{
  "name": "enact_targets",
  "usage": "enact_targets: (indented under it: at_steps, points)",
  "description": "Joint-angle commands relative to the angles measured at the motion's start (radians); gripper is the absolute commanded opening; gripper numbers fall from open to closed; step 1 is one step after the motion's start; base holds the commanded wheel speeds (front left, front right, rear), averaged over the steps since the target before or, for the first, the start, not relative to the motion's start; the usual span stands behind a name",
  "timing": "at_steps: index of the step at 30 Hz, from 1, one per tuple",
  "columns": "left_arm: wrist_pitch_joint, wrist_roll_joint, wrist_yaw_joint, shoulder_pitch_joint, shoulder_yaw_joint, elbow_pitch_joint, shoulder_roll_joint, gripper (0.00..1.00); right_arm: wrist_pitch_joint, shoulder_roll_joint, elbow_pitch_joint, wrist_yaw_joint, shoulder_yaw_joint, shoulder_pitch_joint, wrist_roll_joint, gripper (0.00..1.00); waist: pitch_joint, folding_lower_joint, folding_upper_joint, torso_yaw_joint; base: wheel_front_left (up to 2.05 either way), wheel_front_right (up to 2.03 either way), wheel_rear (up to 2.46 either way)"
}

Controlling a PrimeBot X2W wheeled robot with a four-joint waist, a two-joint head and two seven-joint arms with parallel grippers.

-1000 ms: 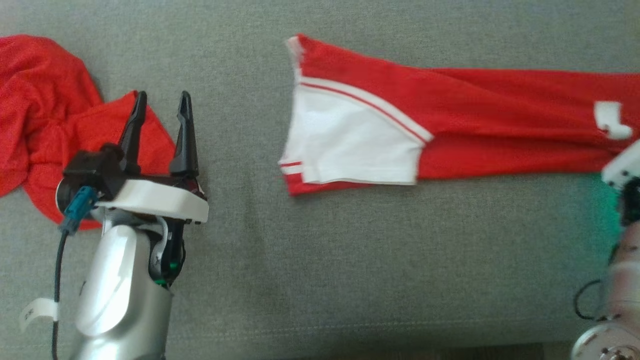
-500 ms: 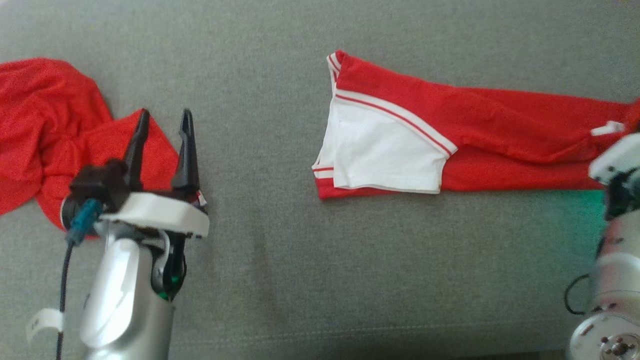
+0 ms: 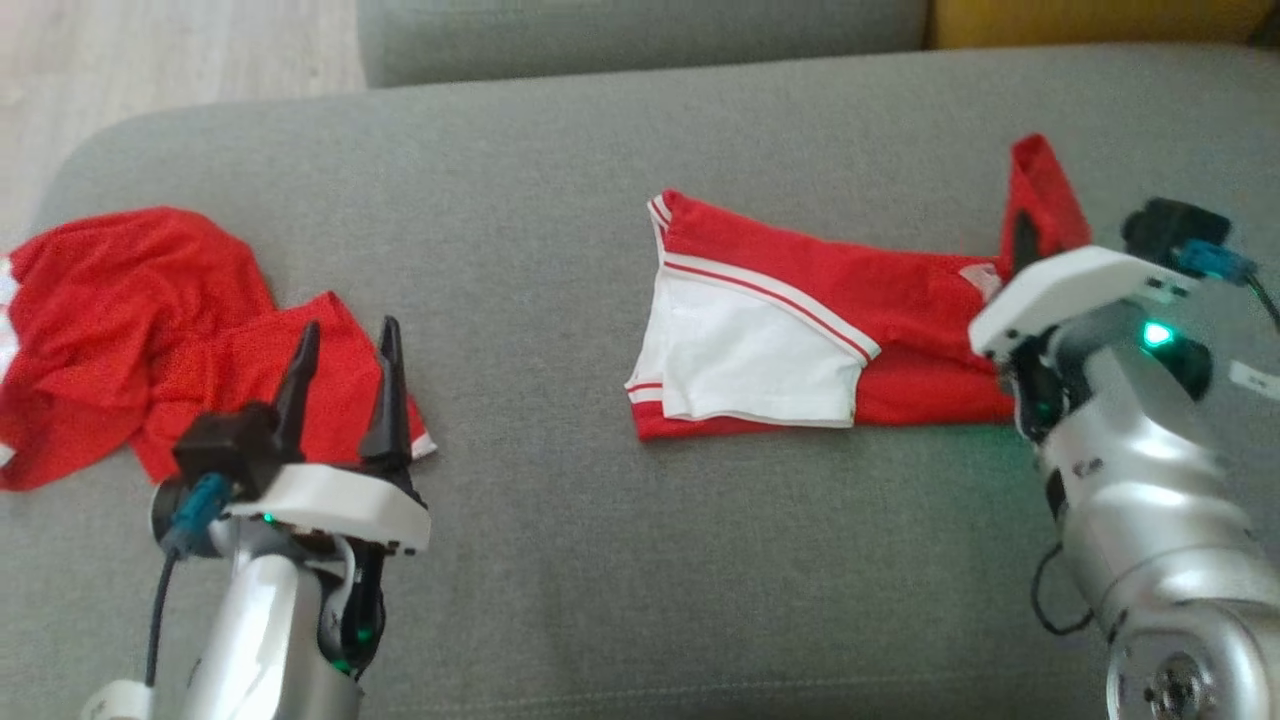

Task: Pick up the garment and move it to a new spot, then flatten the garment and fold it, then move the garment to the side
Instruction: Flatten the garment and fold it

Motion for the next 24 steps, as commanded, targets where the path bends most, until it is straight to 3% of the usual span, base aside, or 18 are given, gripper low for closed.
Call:
enact_targets:
  at_steps: [1, 3, 6, 9, 15, 24]
  points:
    - [-0.005, -0.011, 0.009, -0.02, 0.014, -0.024, 0.011, 1.0, -0.026, 0.002, -0.006, 0.003, 0.123, -0.069, 0.104, 0.0, -0.025, 0.0, -0.0001, 0.024, 0.0, 0.0, 0.0]
    - [-0.005, -0.018, 0.012, -0.016, 0.003, -0.022, 0.011, 1.0, -0.017, 0.002, -0.02, 0.003, 0.267, -0.056, 0.249, 0.0, -0.033, 0.0, -0.0001, 0.039, 0.0, 0.0, 0.0]
    - [-0.005, -0.022, 0.02, -0.01, -0.003, -0.022, 0.011, 1.0, 0.005, 0.002, -0.147, 0.003, 0.477, 0.026, 0.454, 0.0, -0.039, 0.0, -0.0001, 0.054, 0.0, 0.0, 0.0]
    - [-0.005, -0.027, 0.026, -0.002, -0.007, -0.023, 0.011, 1.0, -0.003, 0.002, -0.24, 0.003, 0.616, 0.095, 0.576, 0.0, -0.041, 0.0, -0.0001, 0.071, 0.0, 0.0, 0.0]
    - [-0.005, -0.038, 0.031, 0.008, -0.028, -0.016, 0.011, 1.0, -0.04, 0.002, -0.293, 0.003, 0.787, 0.149, 0.711, 0.0, -0.041, 0.0, -0.0001, 0.117, 0.0, 0.0, 0.0]
    - [-0.005, -0.052, 0.037, 0.006, -0.052, -0.012, 0.011, 1.0, -0.104, 0.002, -0.238, 0.003, 0.912, 0.137, 0.823, 0.0, -0.02, 0.0, -0.0001, 0.177, 0.0, 0.0, 0.0]
